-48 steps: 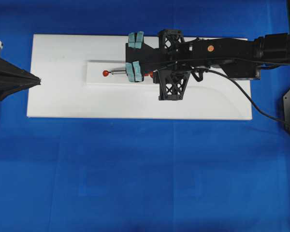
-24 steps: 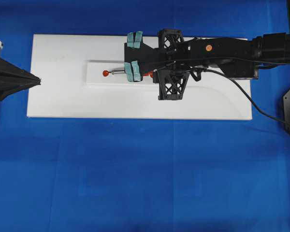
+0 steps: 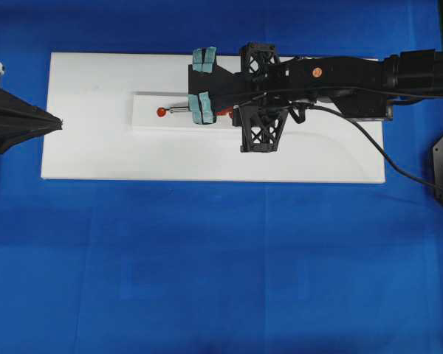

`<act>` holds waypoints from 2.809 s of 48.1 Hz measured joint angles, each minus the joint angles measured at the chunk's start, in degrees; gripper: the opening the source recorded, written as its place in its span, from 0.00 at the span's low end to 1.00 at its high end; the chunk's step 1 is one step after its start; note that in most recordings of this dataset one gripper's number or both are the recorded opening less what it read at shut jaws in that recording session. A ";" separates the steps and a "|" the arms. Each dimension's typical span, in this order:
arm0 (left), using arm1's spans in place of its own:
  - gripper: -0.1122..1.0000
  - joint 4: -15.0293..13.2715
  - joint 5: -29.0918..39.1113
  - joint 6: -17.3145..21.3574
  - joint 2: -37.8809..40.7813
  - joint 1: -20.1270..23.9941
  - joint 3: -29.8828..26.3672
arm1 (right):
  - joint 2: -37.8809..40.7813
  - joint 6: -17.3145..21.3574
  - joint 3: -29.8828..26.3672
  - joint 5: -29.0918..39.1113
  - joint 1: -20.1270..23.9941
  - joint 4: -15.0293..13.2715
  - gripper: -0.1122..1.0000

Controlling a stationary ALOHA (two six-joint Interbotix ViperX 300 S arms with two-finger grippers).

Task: Touch the tip of the soldering iron to the mark.
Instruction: 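Hold the iron tip against the middle red dot, then raise the iron and move it up and right off the strip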

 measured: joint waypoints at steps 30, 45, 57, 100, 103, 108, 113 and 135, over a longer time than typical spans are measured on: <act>0.10 0.00 0.00 0.00 0.00 -0.09 0.00 | 0.00 0.00 0.00 0.35 0.00 0.00 0.16; 0.10 -0.09 0.00 0.00 0.00 0.00 0.00 | 0.00 0.00 0.00 0.35 0.00 0.00 0.16; 0.10 0.00 0.00 0.00 -0.09 0.00 0.00 | -5.54 0.09 -0.09 0.88 0.00 -0.35 0.16; 0.10 0.00 0.00 0.00 -0.44 0.00 0.00 | -16.61 0.44 -1.85 11.43 0.88 -2.29 0.16; 0.10 0.00 0.09 0.00 -0.44 -0.09 0.00 | -17.75 0.53 -0.35 11.51 0.88 -2.37 0.16; 0.10 0.00 0.00 0.00 -0.44 0.00 0.00 | -20.21 0.88 2.46 11.60 0.88 -2.29 0.16; 0.10 0.00 0.00 0.00 -0.44 0.00 0.00 | -22.59 0.97 4.66 11.60 1.05 -2.29 0.16; 0.10 -0.09 0.00 0.00 -0.44 -0.09 0.00 | -25.05 1.58 6.86 11.51 1.23 -2.20 0.16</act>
